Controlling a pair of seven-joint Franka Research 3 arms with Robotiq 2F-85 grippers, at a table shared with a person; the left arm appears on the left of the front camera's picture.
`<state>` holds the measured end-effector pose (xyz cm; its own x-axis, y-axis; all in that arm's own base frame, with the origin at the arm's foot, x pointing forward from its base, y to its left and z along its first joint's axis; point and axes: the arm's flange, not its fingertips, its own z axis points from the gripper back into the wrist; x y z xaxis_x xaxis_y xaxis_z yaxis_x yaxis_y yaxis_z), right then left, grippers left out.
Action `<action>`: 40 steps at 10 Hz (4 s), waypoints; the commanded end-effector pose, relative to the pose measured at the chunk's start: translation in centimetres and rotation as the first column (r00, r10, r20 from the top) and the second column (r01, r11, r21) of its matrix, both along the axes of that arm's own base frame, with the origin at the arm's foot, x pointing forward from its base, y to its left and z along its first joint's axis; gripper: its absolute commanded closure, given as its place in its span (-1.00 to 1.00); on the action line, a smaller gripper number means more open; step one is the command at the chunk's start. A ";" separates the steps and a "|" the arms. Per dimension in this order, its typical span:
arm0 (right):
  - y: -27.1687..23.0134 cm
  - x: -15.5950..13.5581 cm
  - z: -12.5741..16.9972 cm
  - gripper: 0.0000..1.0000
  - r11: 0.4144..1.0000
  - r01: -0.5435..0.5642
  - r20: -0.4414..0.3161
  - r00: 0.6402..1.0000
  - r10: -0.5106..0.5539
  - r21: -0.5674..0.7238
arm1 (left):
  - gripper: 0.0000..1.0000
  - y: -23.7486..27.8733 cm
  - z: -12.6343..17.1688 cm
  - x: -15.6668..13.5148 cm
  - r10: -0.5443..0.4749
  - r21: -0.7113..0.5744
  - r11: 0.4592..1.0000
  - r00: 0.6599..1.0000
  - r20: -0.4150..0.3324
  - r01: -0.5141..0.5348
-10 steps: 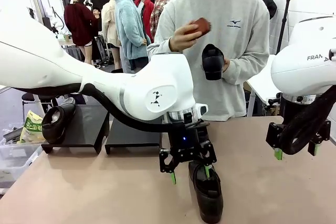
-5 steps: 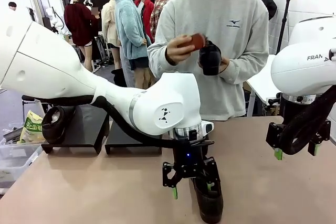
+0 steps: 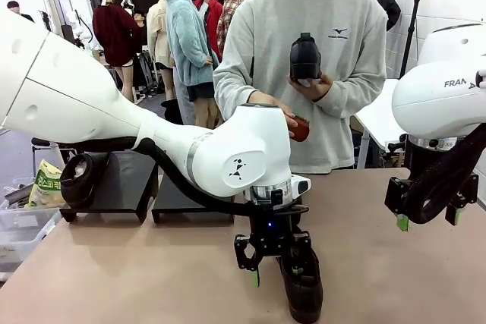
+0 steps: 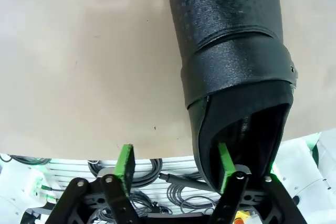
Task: Organize the shoes by placing them on the stand.
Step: Place the Shoe from the middle of the table onto the Shoes Stand.
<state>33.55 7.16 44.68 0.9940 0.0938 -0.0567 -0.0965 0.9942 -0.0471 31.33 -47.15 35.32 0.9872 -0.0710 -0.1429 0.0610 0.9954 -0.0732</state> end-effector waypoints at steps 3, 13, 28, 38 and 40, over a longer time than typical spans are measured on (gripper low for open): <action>0.1 0.0 0.2 -1.00 1.000 0.006 -0.008 1.000 -0.006 0.004 | 1.00 0.0 -0.3 0.6 -0.008 -0.010 1.000 1.000 0.026 0.009; 0.1 0.0 0.2 -1.00 1.000 0.006 -0.008 1.000 -0.006 0.004 | 1.00 1.5 4.7 -0.4 0.005 -0.096 0.995 1.000 -0.020 -0.007; 0.1 0.0 0.2 -1.00 1.000 0.006 -0.008 1.000 -0.006 0.004 | 1.00 26.5 16.8 -0.9 0.240 0.210 0.920 0.900 0.365 -0.331; 0.1 0.0 0.2 -1.00 1.000 0.006 -0.008 1.000 -0.006 0.004 | 1.00 40.7 11.5 12.6 0.197 0.042 0.970 0.875 0.443 -0.240; 0.1 0.0 0.2 -1.00 1.000 0.006 -0.008 1.000 -0.006 0.004 | 1.00 41.7 10.6 13.9 0.210 0.021 0.969 0.862 0.462 -0.247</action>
